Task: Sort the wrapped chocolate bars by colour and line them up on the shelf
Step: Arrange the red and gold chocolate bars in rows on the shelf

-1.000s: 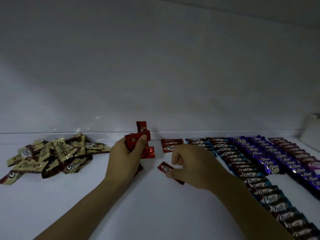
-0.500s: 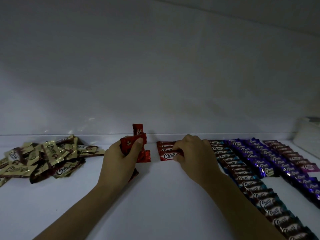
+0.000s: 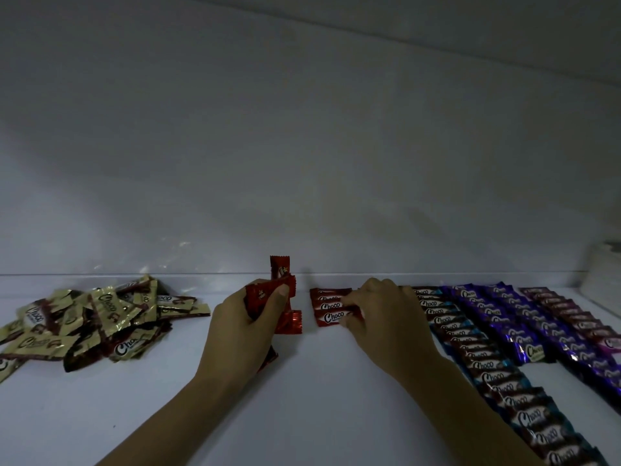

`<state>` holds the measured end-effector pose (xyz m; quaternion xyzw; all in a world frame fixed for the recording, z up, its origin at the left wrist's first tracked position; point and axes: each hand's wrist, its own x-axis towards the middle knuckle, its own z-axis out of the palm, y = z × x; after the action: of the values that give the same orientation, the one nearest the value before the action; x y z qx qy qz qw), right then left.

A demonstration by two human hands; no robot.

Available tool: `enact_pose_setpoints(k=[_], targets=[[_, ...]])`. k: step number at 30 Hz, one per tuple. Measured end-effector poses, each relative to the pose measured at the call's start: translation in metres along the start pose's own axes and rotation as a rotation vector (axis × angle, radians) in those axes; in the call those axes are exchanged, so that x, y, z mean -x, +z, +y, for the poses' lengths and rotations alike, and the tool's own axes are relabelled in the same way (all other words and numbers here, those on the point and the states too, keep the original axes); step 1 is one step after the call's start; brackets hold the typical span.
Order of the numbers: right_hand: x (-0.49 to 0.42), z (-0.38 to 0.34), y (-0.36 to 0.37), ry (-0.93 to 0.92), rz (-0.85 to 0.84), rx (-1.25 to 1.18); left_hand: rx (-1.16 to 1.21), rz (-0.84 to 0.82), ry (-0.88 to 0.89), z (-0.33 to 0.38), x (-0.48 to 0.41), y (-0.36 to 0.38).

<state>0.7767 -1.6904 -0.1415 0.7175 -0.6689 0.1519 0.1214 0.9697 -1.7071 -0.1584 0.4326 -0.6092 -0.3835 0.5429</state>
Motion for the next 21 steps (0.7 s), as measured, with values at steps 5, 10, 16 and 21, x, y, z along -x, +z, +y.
enact_pose_setpoints(k=[5, 10, 16, 21], targets=[[-0.001, -0.001, 0.003, 0.019, -0.010, 0.015, -0.002, 0.013, 0.010, 0.002, 0.001, 0.000], [-0.001, 0.001, 0.003, 0.020, 0.012, 0.010, -0.029, 0.008, 0.020, -0.001, 0.000, 0.000], [-0.004, -0.001, -0.008, 0.042, 0.130, -0.438, 0.018, -0.201, 0.038, 0.004, 0.003, 0.000], [-0.003, -0.017, -0.030, 0.117, -0.136, -1.208, -0.031, -0.381, 0.047, 0.005, 0.006, -0.001]])
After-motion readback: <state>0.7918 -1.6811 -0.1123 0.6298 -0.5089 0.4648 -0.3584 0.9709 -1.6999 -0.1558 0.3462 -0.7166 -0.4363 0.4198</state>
